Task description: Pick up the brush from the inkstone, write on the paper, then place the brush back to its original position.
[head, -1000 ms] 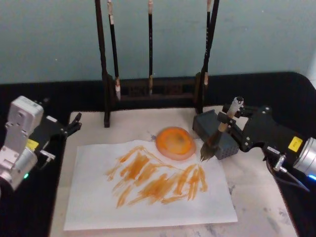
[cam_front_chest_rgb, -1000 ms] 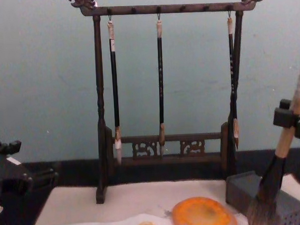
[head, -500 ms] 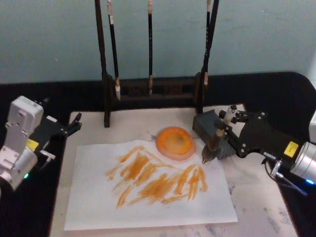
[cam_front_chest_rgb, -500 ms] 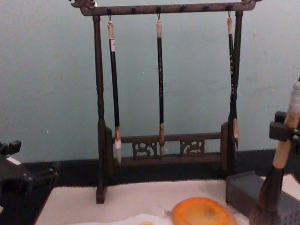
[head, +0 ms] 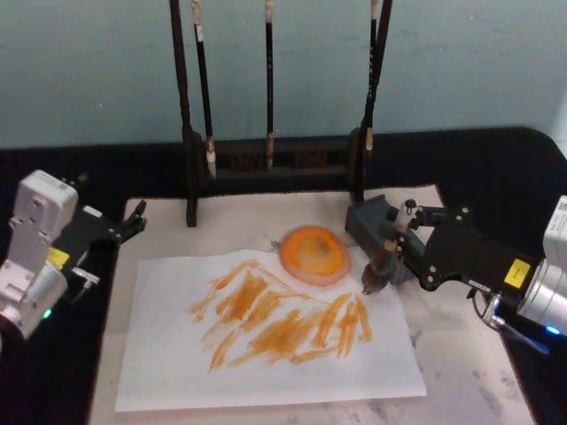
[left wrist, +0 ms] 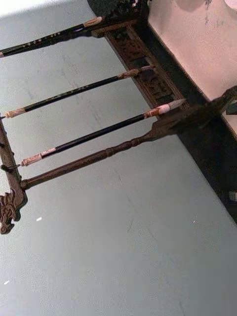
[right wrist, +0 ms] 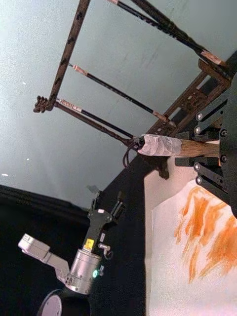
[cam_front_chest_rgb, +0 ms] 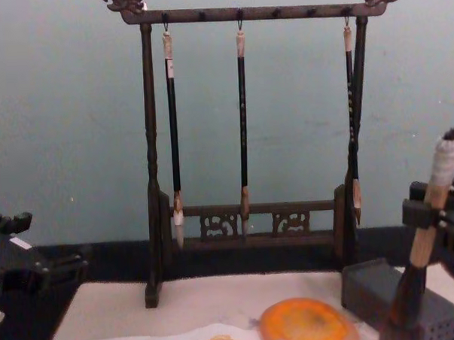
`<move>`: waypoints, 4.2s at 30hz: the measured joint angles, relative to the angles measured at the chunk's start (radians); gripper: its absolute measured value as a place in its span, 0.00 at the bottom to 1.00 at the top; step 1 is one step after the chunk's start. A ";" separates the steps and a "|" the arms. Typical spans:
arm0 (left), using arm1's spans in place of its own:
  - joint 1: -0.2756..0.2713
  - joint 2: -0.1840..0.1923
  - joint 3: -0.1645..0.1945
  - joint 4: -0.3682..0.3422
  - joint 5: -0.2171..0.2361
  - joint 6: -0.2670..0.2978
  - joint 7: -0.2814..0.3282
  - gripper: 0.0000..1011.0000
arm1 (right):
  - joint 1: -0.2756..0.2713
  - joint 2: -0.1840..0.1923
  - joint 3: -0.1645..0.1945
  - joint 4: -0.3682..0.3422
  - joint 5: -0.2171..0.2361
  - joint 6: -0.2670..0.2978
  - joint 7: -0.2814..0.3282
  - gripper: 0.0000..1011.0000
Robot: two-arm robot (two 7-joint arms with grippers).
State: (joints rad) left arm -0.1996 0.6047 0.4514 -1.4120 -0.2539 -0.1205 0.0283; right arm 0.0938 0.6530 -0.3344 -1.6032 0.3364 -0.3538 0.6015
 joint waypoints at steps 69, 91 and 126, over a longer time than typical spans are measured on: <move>0.000 0.000 0.000 0.000 0.000 0.000 0.000 0.99 | -0.106 0.024 0.094 -0.120 0.097 -0.005 0.061 0.16; 0.000 0.000 0.000 0.000 0.000 0.000 0.000 0.99 | 0.090 -0.131 0.082 0.089 0.365 0.178 0.071 0.16; 0.000 0.000 0.000 0.000 0.000 0.000 0.000 0.99 | 0.356 -0.256 0.037 0.527 0.740 0.546 0.032 0.16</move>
State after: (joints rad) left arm -0.1995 0.6047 0.4514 -1.4120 -0.2539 -0.1205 0.0283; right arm 0.4496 0.3973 -0.2969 -1.0757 1.0764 0.1917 0.6330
